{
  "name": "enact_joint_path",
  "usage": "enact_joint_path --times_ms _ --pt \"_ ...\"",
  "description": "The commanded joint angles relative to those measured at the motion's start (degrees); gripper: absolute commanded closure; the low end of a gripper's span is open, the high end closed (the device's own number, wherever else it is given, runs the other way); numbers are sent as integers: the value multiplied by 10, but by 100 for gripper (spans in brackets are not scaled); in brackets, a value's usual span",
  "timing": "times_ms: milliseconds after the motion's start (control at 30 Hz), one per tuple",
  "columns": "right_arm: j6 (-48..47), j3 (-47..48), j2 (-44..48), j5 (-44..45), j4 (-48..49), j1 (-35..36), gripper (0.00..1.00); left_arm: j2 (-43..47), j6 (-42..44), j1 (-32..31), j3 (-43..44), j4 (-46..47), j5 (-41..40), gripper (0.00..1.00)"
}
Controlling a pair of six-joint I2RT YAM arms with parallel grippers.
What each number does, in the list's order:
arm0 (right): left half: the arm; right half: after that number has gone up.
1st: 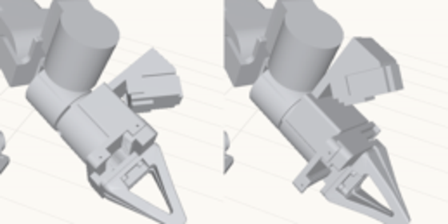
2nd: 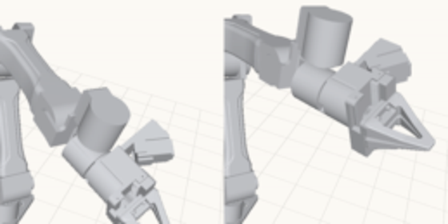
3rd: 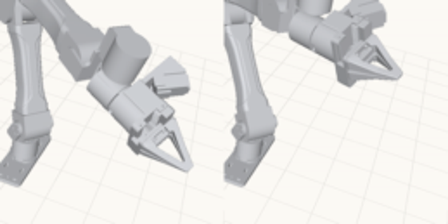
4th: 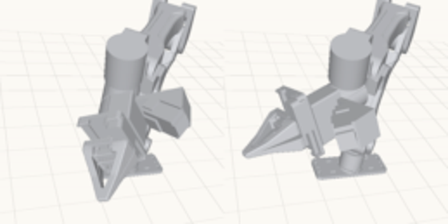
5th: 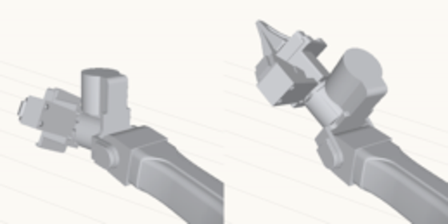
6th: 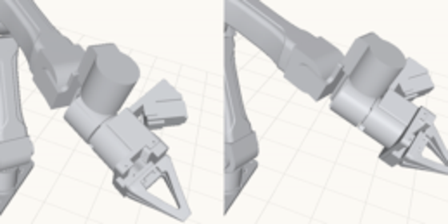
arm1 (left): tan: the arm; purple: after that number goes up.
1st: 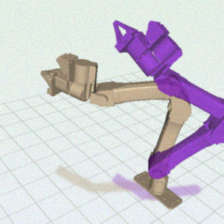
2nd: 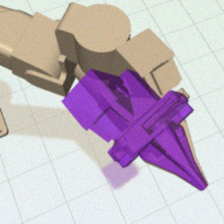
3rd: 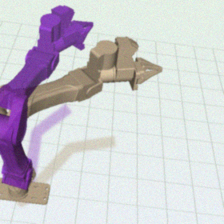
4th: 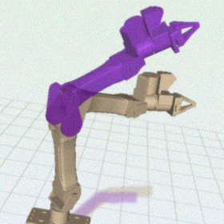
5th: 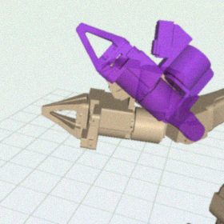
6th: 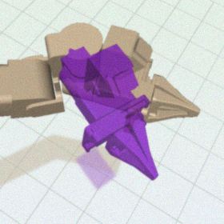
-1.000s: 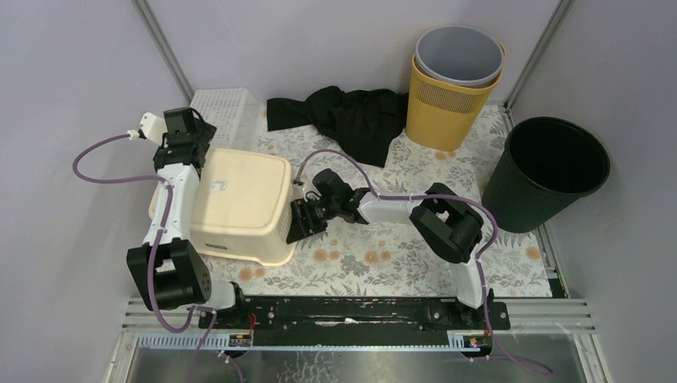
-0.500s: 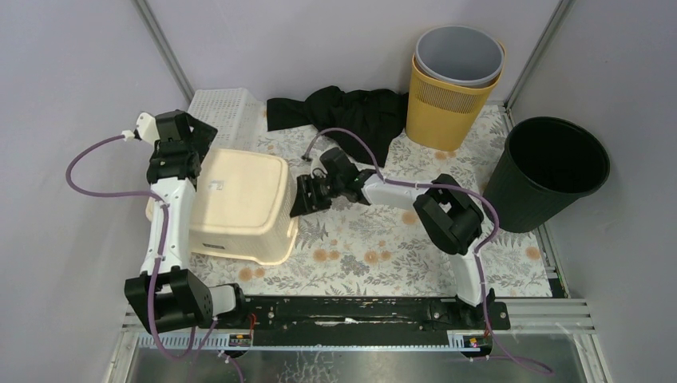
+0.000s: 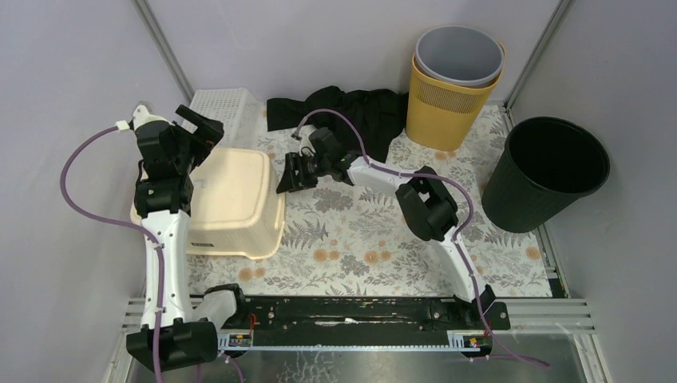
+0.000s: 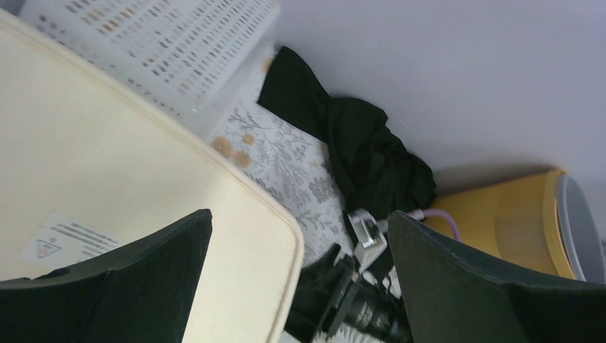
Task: Turn the large container upside down
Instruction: Adjust the container at the center of the board.
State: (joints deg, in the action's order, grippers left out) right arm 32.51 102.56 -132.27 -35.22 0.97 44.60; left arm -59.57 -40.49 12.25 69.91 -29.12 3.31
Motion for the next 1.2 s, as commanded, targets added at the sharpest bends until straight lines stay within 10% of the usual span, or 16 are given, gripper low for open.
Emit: enact_joint_path --times_ms 0,367,733,1167 --pt "14 67 -24 -22 -5 -9 37 -5 31 -1 -1 23 78 0" --pt "-92 -55 140 69 -92 -39 31 28 32 -1 0 36 213 0" --pt "-144 -224 412 207 -182 -41 1 -8 -31 -19 7 135 365 0" --pt "-182 -109 552 550 -467 -83 1 -125 84 -357 98 80 150 0"
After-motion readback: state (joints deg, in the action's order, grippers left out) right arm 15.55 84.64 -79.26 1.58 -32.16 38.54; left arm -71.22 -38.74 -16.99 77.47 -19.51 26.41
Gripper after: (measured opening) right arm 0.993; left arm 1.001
